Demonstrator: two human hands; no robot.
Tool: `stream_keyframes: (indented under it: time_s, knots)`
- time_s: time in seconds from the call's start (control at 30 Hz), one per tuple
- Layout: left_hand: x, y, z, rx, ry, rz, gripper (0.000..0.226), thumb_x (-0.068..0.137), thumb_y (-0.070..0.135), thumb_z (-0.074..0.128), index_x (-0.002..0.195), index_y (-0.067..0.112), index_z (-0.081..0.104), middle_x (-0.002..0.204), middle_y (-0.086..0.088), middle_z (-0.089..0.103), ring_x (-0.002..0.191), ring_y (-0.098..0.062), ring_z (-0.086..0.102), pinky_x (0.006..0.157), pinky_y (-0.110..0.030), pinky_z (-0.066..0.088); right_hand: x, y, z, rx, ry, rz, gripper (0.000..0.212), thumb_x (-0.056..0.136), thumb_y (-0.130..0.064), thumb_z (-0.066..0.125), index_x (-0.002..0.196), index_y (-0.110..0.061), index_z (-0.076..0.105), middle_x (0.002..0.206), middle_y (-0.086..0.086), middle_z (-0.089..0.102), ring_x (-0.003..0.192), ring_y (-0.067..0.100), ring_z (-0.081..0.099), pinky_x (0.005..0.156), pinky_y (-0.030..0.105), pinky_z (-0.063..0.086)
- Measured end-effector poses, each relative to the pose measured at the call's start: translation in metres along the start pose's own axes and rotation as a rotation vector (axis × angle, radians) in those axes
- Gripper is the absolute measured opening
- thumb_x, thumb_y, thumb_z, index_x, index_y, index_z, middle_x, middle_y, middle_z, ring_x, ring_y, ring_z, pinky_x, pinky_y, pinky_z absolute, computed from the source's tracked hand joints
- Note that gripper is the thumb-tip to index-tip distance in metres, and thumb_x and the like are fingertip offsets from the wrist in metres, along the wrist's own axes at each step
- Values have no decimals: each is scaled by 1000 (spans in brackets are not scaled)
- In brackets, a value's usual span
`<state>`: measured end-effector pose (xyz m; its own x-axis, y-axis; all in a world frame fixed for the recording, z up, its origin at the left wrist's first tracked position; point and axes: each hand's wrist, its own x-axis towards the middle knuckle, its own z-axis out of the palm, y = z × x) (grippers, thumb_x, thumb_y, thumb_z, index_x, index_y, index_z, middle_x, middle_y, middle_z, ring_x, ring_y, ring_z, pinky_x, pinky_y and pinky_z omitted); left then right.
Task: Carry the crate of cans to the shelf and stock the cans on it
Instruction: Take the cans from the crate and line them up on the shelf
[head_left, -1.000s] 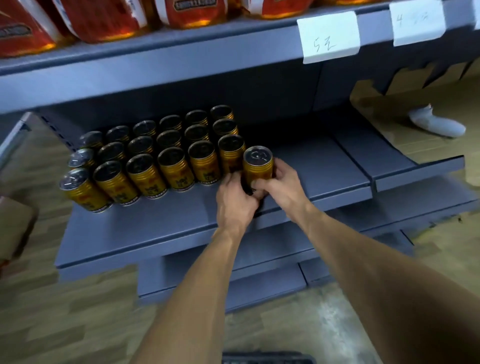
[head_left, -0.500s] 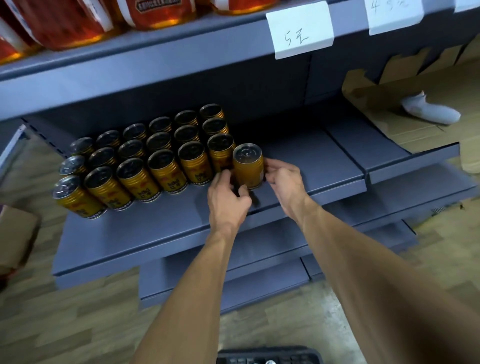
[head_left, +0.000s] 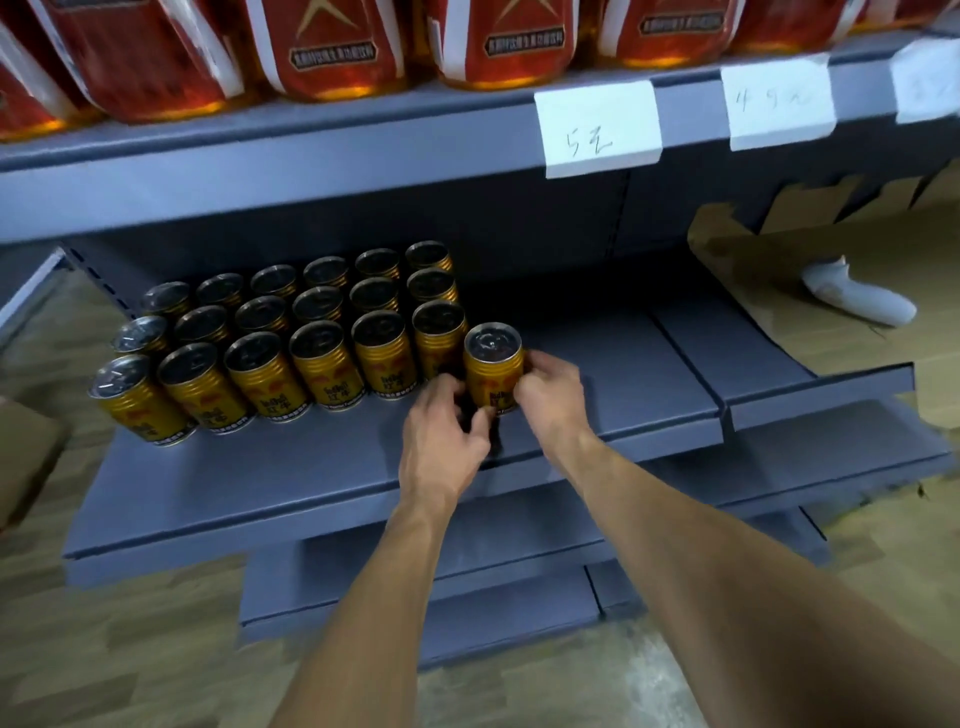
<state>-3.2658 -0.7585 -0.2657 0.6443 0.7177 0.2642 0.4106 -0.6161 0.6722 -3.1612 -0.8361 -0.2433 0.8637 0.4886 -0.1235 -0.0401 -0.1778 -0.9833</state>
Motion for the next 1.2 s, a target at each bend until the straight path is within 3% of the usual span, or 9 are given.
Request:
stream_keyframes:
  time_s: [0.07, 0.33, 0.53, 0.63, 0.77, 0.83, 0.97, 1.07, 1.2]
  knots:
    - [-1, 2, 0, 60, 27, 10, 19, 86, 29, 68, 92, 19, 52, 87, 2, 56, 77, -17, 54, 64, -29, 38, 7, -8, 1, -146, 66, -60, 21, 73, 2, 49, 69, -10, 65, 62, -1, 63, 63, 14, 55, 57, 17, 43]
    - [38, 92, 23, 444, -10, -210, 9, 90, 14, 57, 95, 10, 64, 100, -13, 69, 95, -33, 66, 75, -38, 51, 62, -10, -21, -332, 207, -326, 11, 69, -8, 46, 65, -17, 51, 66, 8, 60, 62, 30, 54, 57, 28, 31]
    - [90, 90, 46, 206, 207, -374, 21, 97, 17, 48, 98, 11, 68, 105, -9, 71, 99, -25, 67, 69, -29, 43, 103, -13, 4, -343, 204, -314, 18, 82, 1, 55, 89, -4, 70, 93, 14, 72, 87, 30, 67, 65, 24, 35]
    - [105, 96, 58, -277, 367, -504, 28, 96, 8, 45, 114, 5, 67, 120, -15, 66, 115, -30, 60, 91, -32, 43, 126, -19, 6, -352, 134, -336, 18, 89, -8, 60, 102, -8, 72, 103, 9, 73, 97, 25, 67, 59, 6, 31]
    - [107, 99, 68, -700, 409, -719, 36, 103, 24, 41, 130, 6, 58, 127, -9, 60, 123, -26, 53, 91, -26, 38, 142, -10, 20, -279, 34, -430, 19, 85, -19, 71, 104, -15, 70, 99, 0, 74, 88, 8, 65, 62, 7, 32]
    - [105, 104, 67, -834, 397, -686, 48, 103, 44, 40, 134, 12, 56, 127, -4, 59, 125, -22, 51, 93, -23, 34, 152, -5, 27, -289, -23, -451, 24, 86, -25, 73, 107, -17, 67, 99, -4, 73, 88, 5, 66, 66, 3, 38]
    - [102, 100, 68, -658, 273, -510, 53, 102, 50, 34, 140, 17, 51, 141, -3, 53, 133, -20, 45, 96, -22, 29, 175, -10, 30, -296, -49, -413, 22, 93, -21, 64, 112, -11, 65, 103, 7, 72, 96, 22, 68, 80, 27, 52]
    - [97, 85, 71, -457, 218, -436, 43, 105, 38, 35, 131, 12, 58, 136, -7, 57, 127, -23, 50, 97, -23, 33, 180, -7, 32, -326, -24, -434, 22, 95, -14, 61, 116, -12, 65, 105, 5, 72, 97, 20, 69, 72, 11, 44]
    - [79, 68, 69, -136, 216, -157, 31, 94, 5, 47, 118, 10, 65, 124, -7, 65, 114, -23, 58, 96, -20, 41, 174, -15, 27, -408, -28, -462, 32, 93, -16, 59, 125, -16, 61, 114, 5, 71, 106, 23, 66, 86, 24, 47]
